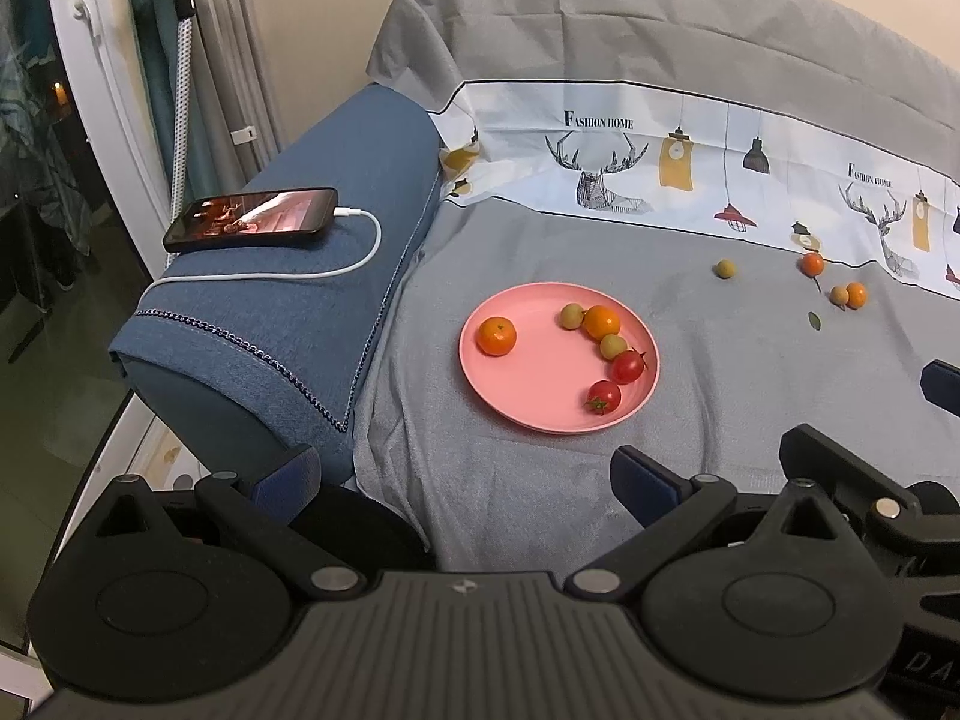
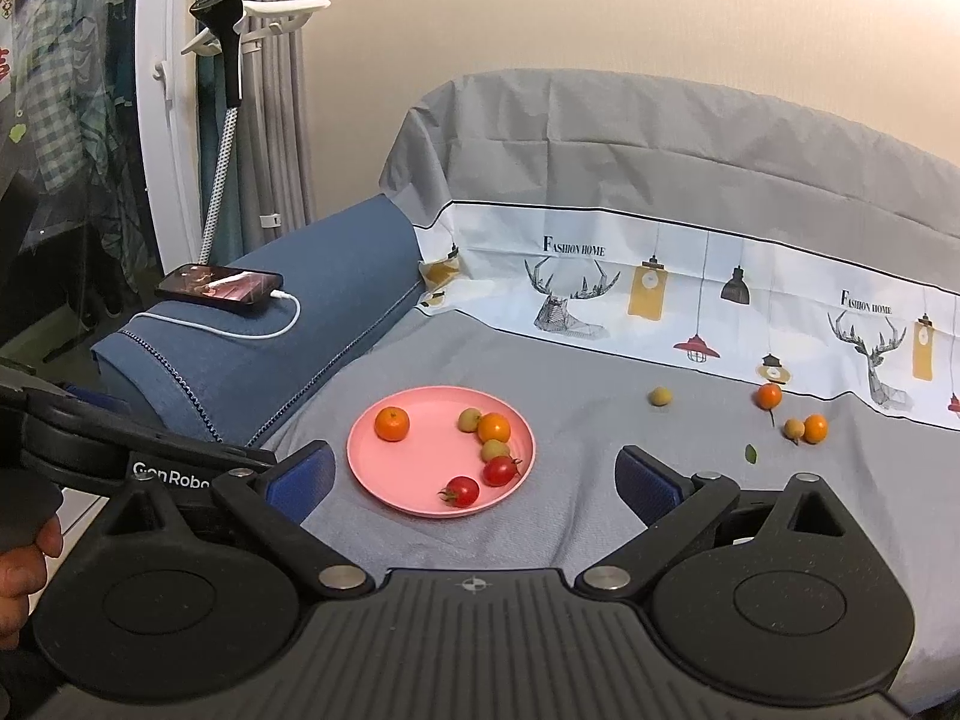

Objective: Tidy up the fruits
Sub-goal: 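Lift both tools away from the pink plate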

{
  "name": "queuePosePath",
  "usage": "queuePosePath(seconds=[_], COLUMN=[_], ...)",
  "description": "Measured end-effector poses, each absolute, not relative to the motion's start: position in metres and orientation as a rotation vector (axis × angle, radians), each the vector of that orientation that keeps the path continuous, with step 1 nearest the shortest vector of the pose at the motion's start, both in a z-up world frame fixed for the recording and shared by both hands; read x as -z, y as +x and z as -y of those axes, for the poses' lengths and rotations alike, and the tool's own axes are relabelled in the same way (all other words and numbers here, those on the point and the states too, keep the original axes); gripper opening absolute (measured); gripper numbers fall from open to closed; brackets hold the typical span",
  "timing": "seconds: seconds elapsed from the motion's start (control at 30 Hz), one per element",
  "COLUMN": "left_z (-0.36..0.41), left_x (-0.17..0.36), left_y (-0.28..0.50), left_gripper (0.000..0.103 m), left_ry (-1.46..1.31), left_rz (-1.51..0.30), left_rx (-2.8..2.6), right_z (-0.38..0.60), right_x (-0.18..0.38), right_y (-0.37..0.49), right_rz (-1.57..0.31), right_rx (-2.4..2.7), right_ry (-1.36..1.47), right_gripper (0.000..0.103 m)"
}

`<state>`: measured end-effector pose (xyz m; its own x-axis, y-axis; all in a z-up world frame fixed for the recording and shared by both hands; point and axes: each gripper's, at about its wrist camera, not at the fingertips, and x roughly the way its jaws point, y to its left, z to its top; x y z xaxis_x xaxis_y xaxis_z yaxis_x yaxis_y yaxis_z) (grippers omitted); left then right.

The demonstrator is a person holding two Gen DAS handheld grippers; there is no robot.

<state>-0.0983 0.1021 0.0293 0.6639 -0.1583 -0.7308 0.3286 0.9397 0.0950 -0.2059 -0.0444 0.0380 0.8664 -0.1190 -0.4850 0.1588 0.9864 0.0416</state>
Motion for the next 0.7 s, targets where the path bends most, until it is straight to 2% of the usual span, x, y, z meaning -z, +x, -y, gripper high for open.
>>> queuePosePath(seconds=[0.7], left_z=[-0.089], left_x=[-0.02], left_y=[-0.087], left_gripper=[0.103], left_ry=[0.274], left_rz=[-0.827], left_rx=[0.278], right_z=[0.054], right_x=[-0.03], right_y=[-0.192], right_rz=[-0.54], right_rx=[0.144], right_ry=[0.107], right_gripper=[0.1])
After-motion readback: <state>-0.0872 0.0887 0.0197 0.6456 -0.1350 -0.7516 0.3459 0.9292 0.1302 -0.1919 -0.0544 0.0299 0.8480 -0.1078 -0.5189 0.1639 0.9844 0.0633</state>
